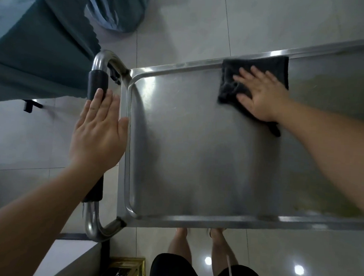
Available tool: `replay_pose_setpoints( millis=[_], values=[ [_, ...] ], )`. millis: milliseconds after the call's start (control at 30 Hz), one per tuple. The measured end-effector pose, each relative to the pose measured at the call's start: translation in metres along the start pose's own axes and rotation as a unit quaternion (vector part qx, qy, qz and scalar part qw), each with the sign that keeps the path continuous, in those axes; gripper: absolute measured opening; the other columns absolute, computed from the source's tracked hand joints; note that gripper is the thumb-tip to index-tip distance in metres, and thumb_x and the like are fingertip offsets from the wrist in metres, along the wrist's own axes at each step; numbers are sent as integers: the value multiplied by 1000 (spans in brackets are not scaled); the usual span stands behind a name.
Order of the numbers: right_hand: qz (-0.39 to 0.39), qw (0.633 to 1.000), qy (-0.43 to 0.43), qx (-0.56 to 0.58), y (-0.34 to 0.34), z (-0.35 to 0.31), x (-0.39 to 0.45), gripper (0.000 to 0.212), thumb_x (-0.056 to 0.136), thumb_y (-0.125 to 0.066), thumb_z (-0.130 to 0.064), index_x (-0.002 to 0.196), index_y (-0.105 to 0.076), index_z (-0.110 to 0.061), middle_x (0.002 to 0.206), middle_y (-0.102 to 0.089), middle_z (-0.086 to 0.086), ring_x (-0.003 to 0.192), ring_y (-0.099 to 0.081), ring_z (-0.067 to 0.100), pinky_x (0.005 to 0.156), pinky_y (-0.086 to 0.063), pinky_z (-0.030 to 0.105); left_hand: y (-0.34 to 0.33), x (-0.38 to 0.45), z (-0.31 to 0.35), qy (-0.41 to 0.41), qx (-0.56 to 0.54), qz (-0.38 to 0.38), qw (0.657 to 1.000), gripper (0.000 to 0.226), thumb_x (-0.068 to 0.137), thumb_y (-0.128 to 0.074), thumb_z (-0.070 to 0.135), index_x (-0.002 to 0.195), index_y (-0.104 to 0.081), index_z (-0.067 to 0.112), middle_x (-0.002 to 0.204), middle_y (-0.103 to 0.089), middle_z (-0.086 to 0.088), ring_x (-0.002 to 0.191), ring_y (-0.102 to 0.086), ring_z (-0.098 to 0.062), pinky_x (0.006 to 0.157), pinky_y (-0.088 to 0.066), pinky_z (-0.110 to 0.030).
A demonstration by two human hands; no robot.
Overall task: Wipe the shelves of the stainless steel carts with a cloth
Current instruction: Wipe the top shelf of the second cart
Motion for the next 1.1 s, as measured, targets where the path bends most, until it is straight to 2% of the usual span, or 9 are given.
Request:
replay_pose_setpoints(
  millis=[133, 267, 400, 533, 700, 800, 933, 1033, 1100],
  values=[
    [4, 1000, -15, 11, 11, 8, 22, 77, 93, -8, -72, 164, -6, -42, 172, 4, -17, 159, 7, 12, 127, 4, 41, 0, 1, 0, 4, 2, 1, 1000, 70, 112, -5, 56, 170, -13, 18, 179, -4, 4, 160, 15, -3, 133, 2, -38],
    [17, 999, -21, 36, 0, -2, -11, 77, 93, -10, -72, 164, -10, -40, 173, 0, -15, 159, 6, 13, 127, 6, 40, -1, 1, 0, 8, 7, 0, 1000, 71, 111, -5, 57, 170, -14, 19, 179, -5, 4, 160, 15, -2, 133, 3, -37],
    [19, 999, -11, 31, -24, -6, -77, 74, 97, -13, -69, 164, -14, -39, 172, -1, -15, 159, 7, 11, 127, 7, 38, 0, 3, -1, 5, 5, 1, 1000, 72, 111, -4, 58, 170, -16, 18, 179, -7, 3, 160, 14, -2, 132, 6, -34],
    [27, 998, -14, 53, -58, -13, -168, 69, 101, -24, -63, 164, -25, -34, 172, -11, -10, 160, -3, 15, 128, 0, 40, 0, 3, -2, 8, 0, -1, 1000, 73, 110, -3, 59, 170, -16, 18, 178, -7, 4, 160, 15, -2, 132, 6, -34],
    [13, 999, -30, 40, -94, -16, -274, 65, 105, -23, -61, 165, -14, -36, 173, -13, -7, 160, -4, 18, 128, -6, 45, 3, 1, 0, 3, -11, -5, 1000, 74, 110, -2, 60, 170, -14, 18, 179, -5, 5, 160, 16, -1, 132, 4, -36],
    [12, 997, -69, 39, -102, -20, -294, 68, 106, -18, -61, 165, -20, -29, 173, -14, -4, 160, -5, 20, 127, -10, 49, 5, 1, 3, 7, -13, -9, 1000, 73, 110, -4, 57, 170, -15, 17, 179, -5, 4, 161, 14, -3, 132, 6, -34],
    [24, 997, -70, 34, -112, -82, -284, 70, 104, -25, -58, 164, -25, -23, 173, -15, -2, 160, -7, 25, 126, -17, 55, 5, 3, 2, 9, -15, -12, 1000, 71, 111, -9, 54, 170, -16, 16, 179, -6, 2, 162, 11, -6, 132, 6, -35],
    [30, 998, 24, 59, -122, -173, -262, 70, 100, -42, -58, 163, -28, -30, 171, -24, -6, 160, -10, 21, 126, -20, 53, 5, 4, 1, 8, -15, -10, 1000, 71, 111, -8, 54, 170, -17, 16, 179, -7, 2, 162, 10, -6, 131, 6, -34],
    [10, 991, 116, 68, -129, -243, -240, 68, 101, -42, -60, 162, -30, -33, 170, -22, -10, 160, -6, 18, 128, -14, 50, 5, 4, 2, 9, -16, -5, 1000, 71, 111, -8, 54, 170, -17, 17, 179, -7, 3, 162, 9, -6, 131, 6, -34]
  ],
)
Point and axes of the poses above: each hand's wrist, its own x-axis towards the middle knuckle, its own y-axis out of the back of the hand, z = x × y, the point moved 5 cm from there along x, towards the middle knuckle
